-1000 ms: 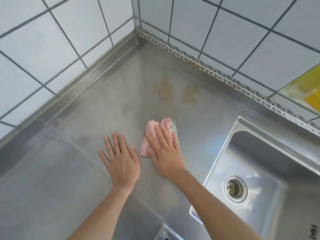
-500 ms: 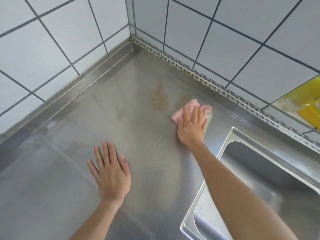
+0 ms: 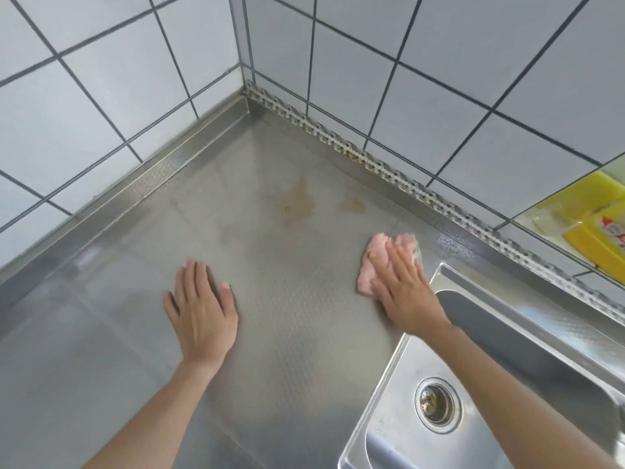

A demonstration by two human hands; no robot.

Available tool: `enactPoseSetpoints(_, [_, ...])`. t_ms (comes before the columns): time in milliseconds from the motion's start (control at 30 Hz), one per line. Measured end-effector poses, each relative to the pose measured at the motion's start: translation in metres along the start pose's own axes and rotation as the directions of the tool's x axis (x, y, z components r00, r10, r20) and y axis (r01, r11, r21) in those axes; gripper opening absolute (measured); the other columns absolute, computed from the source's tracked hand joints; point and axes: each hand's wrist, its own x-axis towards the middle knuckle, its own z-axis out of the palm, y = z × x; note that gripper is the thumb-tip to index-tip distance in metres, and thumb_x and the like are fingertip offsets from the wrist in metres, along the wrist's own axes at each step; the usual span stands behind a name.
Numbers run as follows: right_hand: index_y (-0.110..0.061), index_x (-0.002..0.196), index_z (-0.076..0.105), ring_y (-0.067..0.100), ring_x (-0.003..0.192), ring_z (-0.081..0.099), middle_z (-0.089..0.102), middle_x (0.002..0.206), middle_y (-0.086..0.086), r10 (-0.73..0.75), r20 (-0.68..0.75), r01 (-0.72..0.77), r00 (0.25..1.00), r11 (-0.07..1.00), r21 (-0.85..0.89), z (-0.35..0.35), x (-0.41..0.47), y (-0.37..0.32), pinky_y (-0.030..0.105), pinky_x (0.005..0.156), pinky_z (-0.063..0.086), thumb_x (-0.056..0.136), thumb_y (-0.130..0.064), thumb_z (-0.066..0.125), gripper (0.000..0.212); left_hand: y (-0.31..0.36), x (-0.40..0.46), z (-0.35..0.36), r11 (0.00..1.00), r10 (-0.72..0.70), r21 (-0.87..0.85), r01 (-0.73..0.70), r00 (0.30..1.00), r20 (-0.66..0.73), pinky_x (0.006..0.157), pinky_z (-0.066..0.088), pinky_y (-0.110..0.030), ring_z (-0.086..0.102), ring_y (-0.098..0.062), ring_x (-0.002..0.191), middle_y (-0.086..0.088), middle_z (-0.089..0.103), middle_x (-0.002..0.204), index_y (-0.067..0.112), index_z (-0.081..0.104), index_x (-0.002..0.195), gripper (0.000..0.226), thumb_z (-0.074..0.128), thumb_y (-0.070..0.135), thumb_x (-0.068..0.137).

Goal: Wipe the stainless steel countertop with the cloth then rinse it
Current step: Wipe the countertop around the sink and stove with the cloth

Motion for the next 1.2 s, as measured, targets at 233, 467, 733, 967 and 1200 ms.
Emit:
enactPoseSetpoints(233, [-0.037, 0.164, 0.000, 0.028, 0.157, -0.023, -0.016, 0.172, 0.006, 0.326, -0.054, -0.310, 0.944, 0.930, 0.198, -0.014, 0.119, -0.073, 0.057, 0.128, -0.006, 0.108, -0.052, 0.012, 0.059, 0.026, 0.002, 0.031, 0.982, -0.176, 0.070, 0.178, 0.984, -0.023, 0.128, 0.004, -0.061, 0.007, -0.025, 0.162, -0.006, 0.018, 0.173, 0.006, 0.025, 0.161, 0.073, 0.025, 0.047, 0.101])
enactPoseSetpoints(467, [-0.033, 0.162, 0.026, 0.024, 0.161, 0.001, 0.013, 0.174, 0.004, -0.260, -0.155, 0.266, 0.953, 0.964, 0.018, 0.036, 0.029, -0.101, 0.053, 0.129, 0.014, 0.110, -0.045, 0.033, 0.055, 0.026, 0.001, 0.031, 0.980, -0.184, 0.063, 0.187, 0.982, -0.047, 0.127, 0.007, -0.062, 0.009, -0.025, 0.162, -0.007, 0.022, 0.171, 0.006, 0.027, 0.160, 0.073, 0.028, 0.047, 0.100])
enactPoseSetpoints(733, [-0.040, 0.164, 0.000, 0.022, 0.160, -0.014, -0.006, 0.174, 0.002, 0.060, -0.126, -0.046, 0.990, 0.993, 0.113, -0.010, 0.097, -0.029, 0.056, 0.129, 0.003, 0.104, -0.056, 0.005, 0.061, 0.025, 0.001, 0.031, 0.981, -0.170, 0.084, 0.174, 0.984, -0.062, 0.127, 0.009, -0.062, 0.008, -0.026, 0.162, -0.008, 0.021, 0.172, 0.006, 0.025, 0.161, 0.072, 0.031, 0.046, 0.101])
enactPoseSetpoints(967, [-0.036, 0.164, 0.009, 0.026, 0.159, -0.016, -0.006, 0.174, 0.006, 0.058, -0.127, -0.041, 0.990, 0.990, 0.132, -0.003, 0.171, -0.161, 0.054, 0.129, -0.007, 0.109, -0.049, 0.018, 0.058, 0.024, 0.002, 0.035, 0.977, -0.172, 0.113, 0.181, 0.982, -0.080, 0.127, 0.011, -0.061, 0.007, -0.024, 0.162, -0.006, 0.021, 0.172, 0.008, 0.024, 0.161, 0.071, 0.032, 0.047, 0.101])
enactPoseSetpoints(1200, [-0.034, 0.162, 0.027, 0.025, 0.161, 0.005, 0.015, 0.173, 0.004, -0.364, -0.115, 0.364, 0.924, 0.931, -0.021, 0.020, 0.075, -0.126, 0.053, 0.129, 0.014, 0.109, -0.047, 0.030, 0.055, 0.023, 0.002, 0.035, 0.976, -0.170, 0.121, 0.178, 0.982, -0.076, 0.127, 0.012, -0.061, 0.009, -0.024, 0.162, -0.006, 0.023, 0.171, 0.009, 0.026, 0.160, 0.070, 0.034, 0.046, 0.101])
